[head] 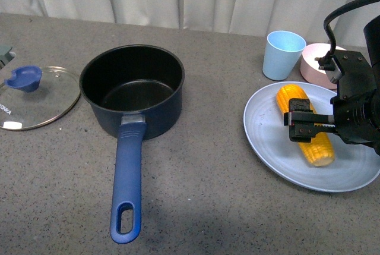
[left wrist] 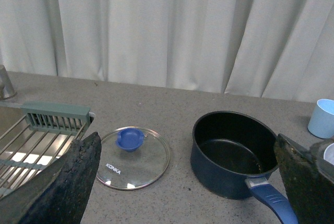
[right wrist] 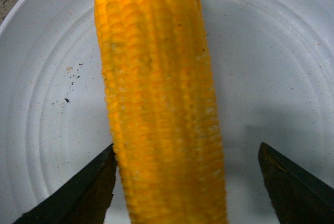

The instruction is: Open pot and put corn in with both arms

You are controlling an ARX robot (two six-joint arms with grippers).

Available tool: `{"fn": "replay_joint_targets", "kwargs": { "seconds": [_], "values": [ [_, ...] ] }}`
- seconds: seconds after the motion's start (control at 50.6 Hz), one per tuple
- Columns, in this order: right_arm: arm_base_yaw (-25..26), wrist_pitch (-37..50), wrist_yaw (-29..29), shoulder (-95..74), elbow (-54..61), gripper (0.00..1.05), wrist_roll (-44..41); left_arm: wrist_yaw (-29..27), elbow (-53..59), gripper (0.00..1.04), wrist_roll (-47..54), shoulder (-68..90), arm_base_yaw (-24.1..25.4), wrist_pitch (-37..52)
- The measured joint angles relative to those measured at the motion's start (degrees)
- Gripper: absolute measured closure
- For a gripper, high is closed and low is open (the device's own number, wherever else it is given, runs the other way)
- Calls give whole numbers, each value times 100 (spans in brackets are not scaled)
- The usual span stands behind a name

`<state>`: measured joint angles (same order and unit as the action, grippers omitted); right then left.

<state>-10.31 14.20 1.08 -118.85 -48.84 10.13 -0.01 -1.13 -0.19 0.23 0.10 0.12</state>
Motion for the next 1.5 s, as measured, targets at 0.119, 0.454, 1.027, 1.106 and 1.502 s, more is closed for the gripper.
{"fn": "replay_joint_targets", "kwargs": {
  "seconds": [0.119,0.454,1.027,1.106,1.502],
  "values": [
    [0,-68,-81,-122,-120,51,31,0,0,7,0,0,0,0],
    [11,98,-612,321,-48,83,87,0,0,7,0,0,0,0],
    [-1523,-431,-2330,492,-1886,87,1818,0,0,7,0,0,0,0],
    [-1707,-522,-2317,238,-2149,87,1891,0,0,7,0,0,0,0],
    [-2129,-754,-2105,-564,-2789,88,2079,0,0,7,0,0,0,0]
  ]
}}
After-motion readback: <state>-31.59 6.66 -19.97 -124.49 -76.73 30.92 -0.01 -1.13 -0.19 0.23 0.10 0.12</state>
